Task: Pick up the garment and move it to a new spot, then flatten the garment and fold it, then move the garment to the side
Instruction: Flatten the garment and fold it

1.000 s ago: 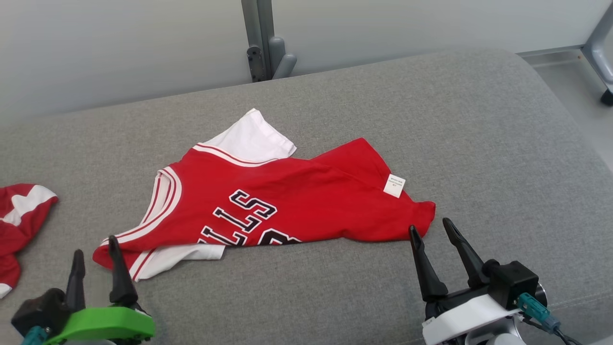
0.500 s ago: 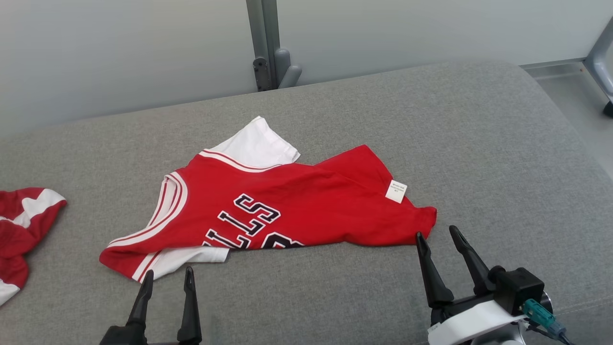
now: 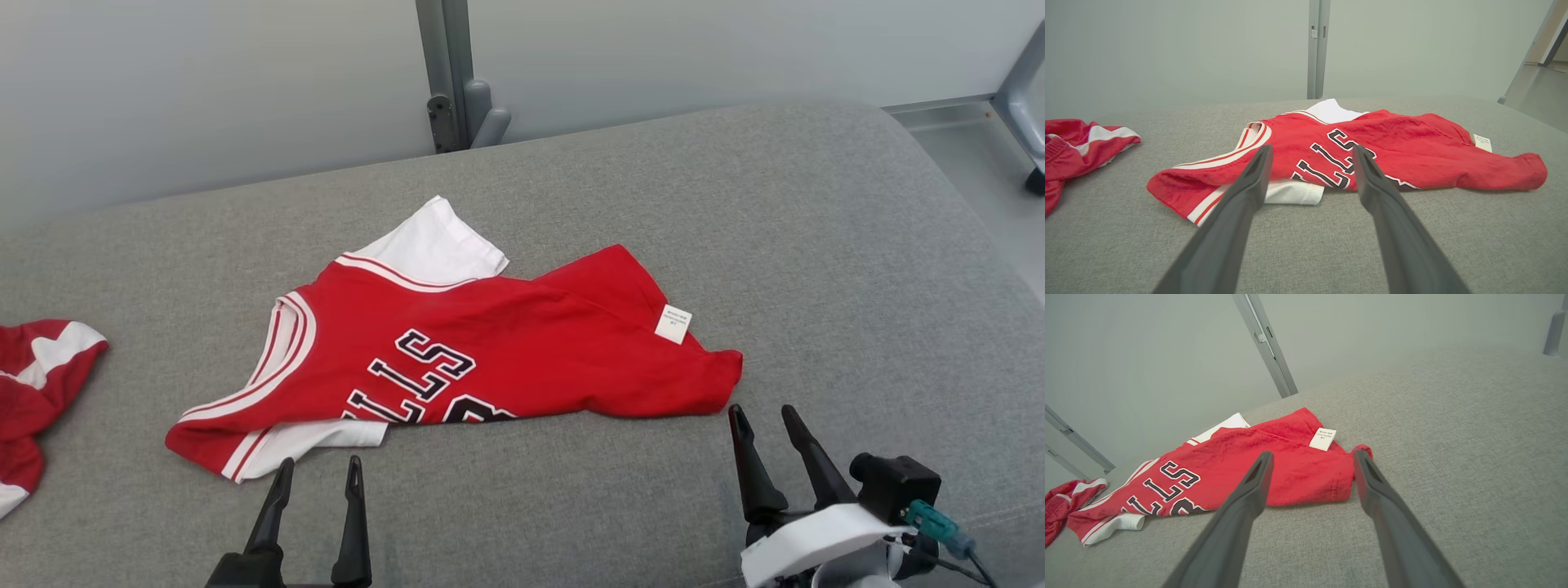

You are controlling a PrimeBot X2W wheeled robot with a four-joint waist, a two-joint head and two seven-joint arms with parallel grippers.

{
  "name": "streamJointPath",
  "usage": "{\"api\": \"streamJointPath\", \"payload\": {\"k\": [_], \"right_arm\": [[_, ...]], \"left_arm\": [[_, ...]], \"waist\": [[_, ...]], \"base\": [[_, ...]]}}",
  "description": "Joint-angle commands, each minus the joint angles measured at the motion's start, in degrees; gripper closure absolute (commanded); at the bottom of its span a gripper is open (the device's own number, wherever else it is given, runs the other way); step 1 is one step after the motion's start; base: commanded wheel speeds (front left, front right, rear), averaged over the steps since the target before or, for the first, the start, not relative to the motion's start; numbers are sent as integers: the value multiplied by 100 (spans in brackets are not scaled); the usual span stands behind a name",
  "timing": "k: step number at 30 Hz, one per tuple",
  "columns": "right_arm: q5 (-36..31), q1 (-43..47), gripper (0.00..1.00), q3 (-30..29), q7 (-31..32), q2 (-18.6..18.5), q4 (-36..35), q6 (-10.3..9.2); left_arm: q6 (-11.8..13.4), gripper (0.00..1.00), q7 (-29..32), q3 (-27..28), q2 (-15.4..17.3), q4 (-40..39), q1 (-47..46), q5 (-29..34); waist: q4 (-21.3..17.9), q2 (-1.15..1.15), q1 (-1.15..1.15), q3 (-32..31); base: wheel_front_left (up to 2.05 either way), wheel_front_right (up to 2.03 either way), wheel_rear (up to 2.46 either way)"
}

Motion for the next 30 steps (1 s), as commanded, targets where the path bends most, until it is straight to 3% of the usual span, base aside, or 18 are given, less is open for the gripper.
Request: {"api": "streamJointPath", "payload": {"k": [1, 15, 26, 27, 28, 29, 30], "right_arm": [[141, -160, 0, 5, 3, -6, 132, -2], [1843, -2074, 0, 338, 118, -336, 2736, -1], [2483, -2867, 0, 584, 423, -408, 3622, -1], [2532, -2903, 16, 588, 418, -419, 3699, -1], [2554, -2935, 53, 608, 418, -420, 3759, -1], [2564, -2981, 99, 640, 394, -428, 3796, 0], [2580, -3015, 100, 668, 373, -442, 3832, -1]], "left_arm": [[-3, 0, -13, -5, 3, -11, -63, 36], [-51, 0, -13, -204, 4, 25, -388, 193], [-62, 0, -13, -225, 4, 75, -568, 191], [-53, 0, -13, -229, 4, 81, -572, 180], [-49, 0, -13, -230, 4, 85, -576, 170], [-45, 0, -13, -234, 4, 88, -576, 168], [-45, 0, -13, -236, 4, 97, -573, 162]], "waist": [[8, 0, 0, 26], [274, 0, 0, 488], [400, 0, 0, 739], [402, 0, 0, 748], [402, 0, 0, 755], [399, 0, 0, 760], [396, 0, 0, 762]], "base": [[0, 0, 0], [0, 0, 0], [0, 0, 0], [0, 0, 0], [0, 0, 0], [0, 0, 0], [0, 0, 0]]}}
